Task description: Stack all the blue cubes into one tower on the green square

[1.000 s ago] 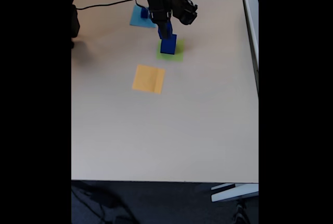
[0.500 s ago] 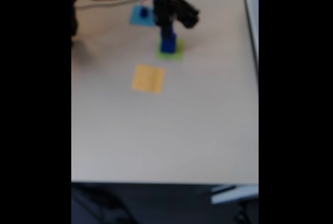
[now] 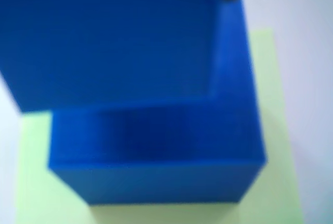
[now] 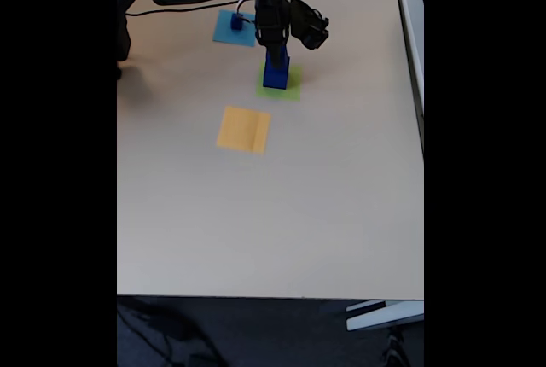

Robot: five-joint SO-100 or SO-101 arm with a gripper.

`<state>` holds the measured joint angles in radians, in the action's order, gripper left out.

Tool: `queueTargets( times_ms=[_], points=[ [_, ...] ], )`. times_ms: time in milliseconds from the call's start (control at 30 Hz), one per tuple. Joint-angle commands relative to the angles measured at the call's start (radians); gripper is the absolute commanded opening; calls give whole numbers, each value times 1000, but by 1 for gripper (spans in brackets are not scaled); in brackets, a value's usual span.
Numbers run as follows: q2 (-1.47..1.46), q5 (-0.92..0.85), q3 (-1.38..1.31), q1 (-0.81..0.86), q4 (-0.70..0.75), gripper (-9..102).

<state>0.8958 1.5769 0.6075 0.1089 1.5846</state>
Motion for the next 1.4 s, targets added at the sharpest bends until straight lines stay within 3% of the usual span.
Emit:
queueTargets(
  times_ms=[0,1367],
  points=[
    [14,6,-69,-9,2,12],
    [-31,5,-89,-21,8,8]
  ],
)
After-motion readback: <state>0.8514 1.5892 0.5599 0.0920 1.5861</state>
